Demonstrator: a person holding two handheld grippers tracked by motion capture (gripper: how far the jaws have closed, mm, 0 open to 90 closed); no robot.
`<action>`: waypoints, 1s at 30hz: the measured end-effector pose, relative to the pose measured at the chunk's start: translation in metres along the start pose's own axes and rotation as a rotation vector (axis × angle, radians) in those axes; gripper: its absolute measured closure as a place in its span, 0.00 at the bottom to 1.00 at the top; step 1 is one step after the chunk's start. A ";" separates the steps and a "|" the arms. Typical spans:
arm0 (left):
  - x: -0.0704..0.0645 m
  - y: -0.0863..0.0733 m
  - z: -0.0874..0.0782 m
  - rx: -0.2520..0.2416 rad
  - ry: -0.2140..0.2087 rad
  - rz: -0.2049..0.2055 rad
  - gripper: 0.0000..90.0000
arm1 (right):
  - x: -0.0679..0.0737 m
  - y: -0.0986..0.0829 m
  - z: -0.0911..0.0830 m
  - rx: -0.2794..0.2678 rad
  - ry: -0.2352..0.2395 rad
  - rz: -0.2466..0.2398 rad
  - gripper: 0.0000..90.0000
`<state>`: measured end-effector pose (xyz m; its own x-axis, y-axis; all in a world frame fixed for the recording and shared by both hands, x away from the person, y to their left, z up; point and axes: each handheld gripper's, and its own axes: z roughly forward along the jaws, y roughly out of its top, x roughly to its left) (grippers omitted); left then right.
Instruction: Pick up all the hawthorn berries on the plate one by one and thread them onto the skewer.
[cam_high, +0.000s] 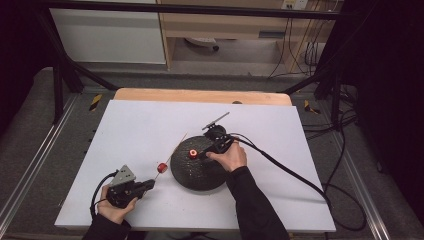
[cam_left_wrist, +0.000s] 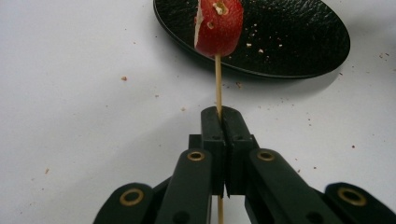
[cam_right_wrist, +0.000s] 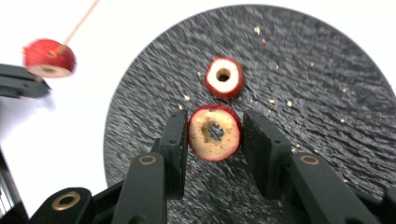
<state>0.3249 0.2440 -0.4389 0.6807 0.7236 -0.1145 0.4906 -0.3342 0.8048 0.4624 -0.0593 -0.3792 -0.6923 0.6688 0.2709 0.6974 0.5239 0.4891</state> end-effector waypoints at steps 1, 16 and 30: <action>0.000 0.000 0.000 -0.003 0.000 -0.002 0.98 | 0.000 -0.001 -0.002 -0.015 0.005 -0.001 0.69; -0.002 0.000 -0.001 -0.018 0.001 0.001 0.98 | 0.004 -0.024 -0.023 -0.321 0.140 0.063 0.69; -0.006 0.001 -0.003 -0.054 0.004 -0.004 0.98 | 0.001 -0.052 -0.021 -0.634 0.214 0.217 0.69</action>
<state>0.3195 0.2414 -0.4354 0.6767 0.7272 -0.1154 0.4630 -0.2984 0.8346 0.4218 -0.0964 -0.3871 -0.6167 0.5704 0.5426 0.6266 -0.0617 0.7769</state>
